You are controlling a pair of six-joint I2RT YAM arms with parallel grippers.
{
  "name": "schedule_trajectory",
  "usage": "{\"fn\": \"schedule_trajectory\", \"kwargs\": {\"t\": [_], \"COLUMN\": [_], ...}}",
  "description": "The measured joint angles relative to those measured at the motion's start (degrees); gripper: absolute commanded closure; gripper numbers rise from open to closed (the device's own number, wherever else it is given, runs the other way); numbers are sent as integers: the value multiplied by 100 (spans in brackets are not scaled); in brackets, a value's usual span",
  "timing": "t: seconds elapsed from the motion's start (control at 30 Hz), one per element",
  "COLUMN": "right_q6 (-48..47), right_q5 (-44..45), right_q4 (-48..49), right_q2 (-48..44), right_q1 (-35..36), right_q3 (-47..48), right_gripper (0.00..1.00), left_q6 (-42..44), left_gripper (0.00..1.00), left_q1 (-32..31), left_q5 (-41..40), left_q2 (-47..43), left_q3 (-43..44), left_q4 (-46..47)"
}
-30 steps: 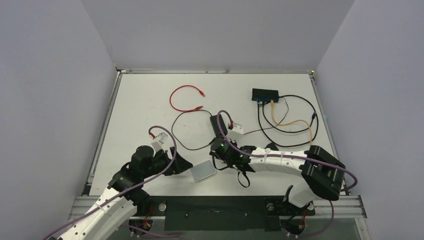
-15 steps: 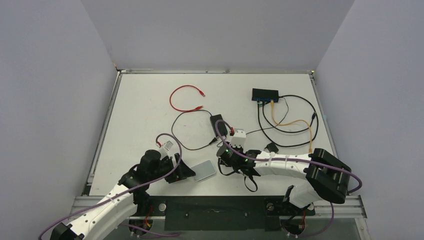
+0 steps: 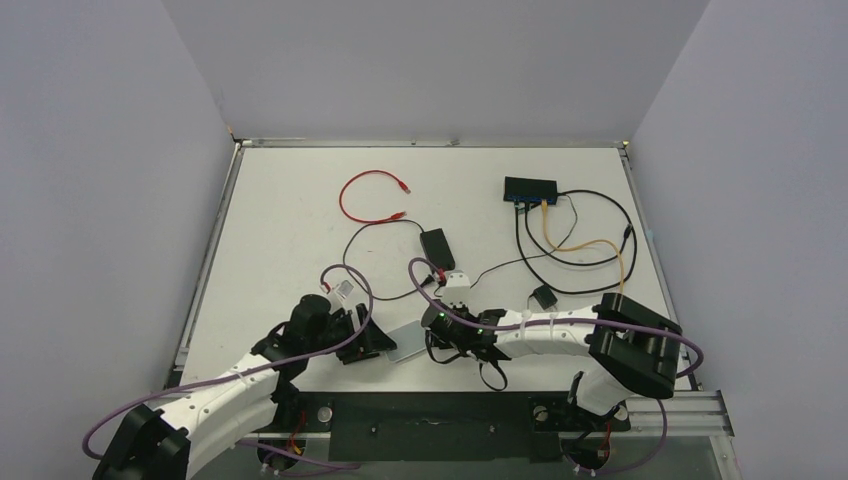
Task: Insert the plug into the switch port
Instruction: Adjust the switch port at the center of the board.
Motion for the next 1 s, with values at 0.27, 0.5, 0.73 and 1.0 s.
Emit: {"fn": "schedule_trajectory", "kwargs": {"t": [0.27,0.5,0.73,1.0], "right_q6": [-105,-133,-219,-315], "right_q5": [-175,-48,15,-164], "right_q4": [227,151,-68,-278], "right_q2": [166,166,168,219], "right_q1": [219,439,763,960], "right_q3": [103,105,179,345], "right_gripper": [79,80,79,78], "left_q6": [72,181,354,629], "left_gripper": [33,33,33,33], "left_q1": [0,2,39,120], "left_q5": [-48,-247,-560,-789], "left_q2": [293,450,713,918], "left_q3": [9,140,348,664], "left_q4": [195,173,160,44]}}
